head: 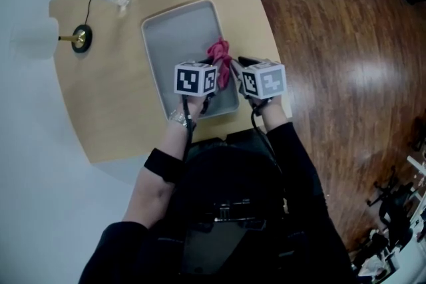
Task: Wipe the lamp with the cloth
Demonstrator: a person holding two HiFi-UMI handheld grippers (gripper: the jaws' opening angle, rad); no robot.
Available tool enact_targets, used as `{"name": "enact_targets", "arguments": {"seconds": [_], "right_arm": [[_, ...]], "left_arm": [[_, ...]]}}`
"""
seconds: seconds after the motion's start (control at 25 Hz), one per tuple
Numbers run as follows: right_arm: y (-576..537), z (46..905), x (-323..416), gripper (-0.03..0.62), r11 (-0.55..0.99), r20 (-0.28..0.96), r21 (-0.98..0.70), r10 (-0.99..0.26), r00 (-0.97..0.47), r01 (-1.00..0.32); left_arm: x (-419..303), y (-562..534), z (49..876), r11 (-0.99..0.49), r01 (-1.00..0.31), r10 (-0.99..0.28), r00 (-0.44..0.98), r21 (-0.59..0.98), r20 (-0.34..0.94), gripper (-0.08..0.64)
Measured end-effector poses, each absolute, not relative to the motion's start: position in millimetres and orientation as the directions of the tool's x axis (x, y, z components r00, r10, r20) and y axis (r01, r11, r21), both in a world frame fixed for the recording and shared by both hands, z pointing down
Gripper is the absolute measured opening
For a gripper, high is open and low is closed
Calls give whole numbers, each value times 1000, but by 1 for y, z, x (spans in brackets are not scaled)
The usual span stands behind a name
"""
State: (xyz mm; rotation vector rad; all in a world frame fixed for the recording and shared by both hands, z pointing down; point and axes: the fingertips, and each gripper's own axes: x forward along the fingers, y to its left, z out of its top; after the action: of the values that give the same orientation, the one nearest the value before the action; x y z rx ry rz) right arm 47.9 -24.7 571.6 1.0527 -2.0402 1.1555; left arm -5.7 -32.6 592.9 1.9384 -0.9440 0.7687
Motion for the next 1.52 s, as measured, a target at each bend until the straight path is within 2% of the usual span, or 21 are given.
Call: {"name": "enact_targets", "arguments": {"seconds": [0.24,0.48,0.68,0.8,1.16,1.52], "right_arm": [[-14,570,49,101,333,785,-400,-356,-507,-854],[-2,574,49,101,346,795,-394,-336,-505,-851],[3,581,40,101,383,808,-378,-307,-502,-843],[1,587,33,100,403,814,-367,-296,-499,-838],[-10,605,27,100,417,844,-327,-275,-461,-848],[-11,610,26,101,426,856,-293,-282,-433,-856]], "left_arm": [[4,15,594,-382,-811,-277,558,443,782,61],[16,71,596,-461,-776,-190,560,431,806,60],[27,90,599,-602,-725,-145,512,335,847,61],[26,91,601,-649,-711,-161,476,271,864,61],[-4,94,601,-641,-730,-173,437,235,883,60],[-69,104,602,-580,-797,-222,355,170,908,60]]}}
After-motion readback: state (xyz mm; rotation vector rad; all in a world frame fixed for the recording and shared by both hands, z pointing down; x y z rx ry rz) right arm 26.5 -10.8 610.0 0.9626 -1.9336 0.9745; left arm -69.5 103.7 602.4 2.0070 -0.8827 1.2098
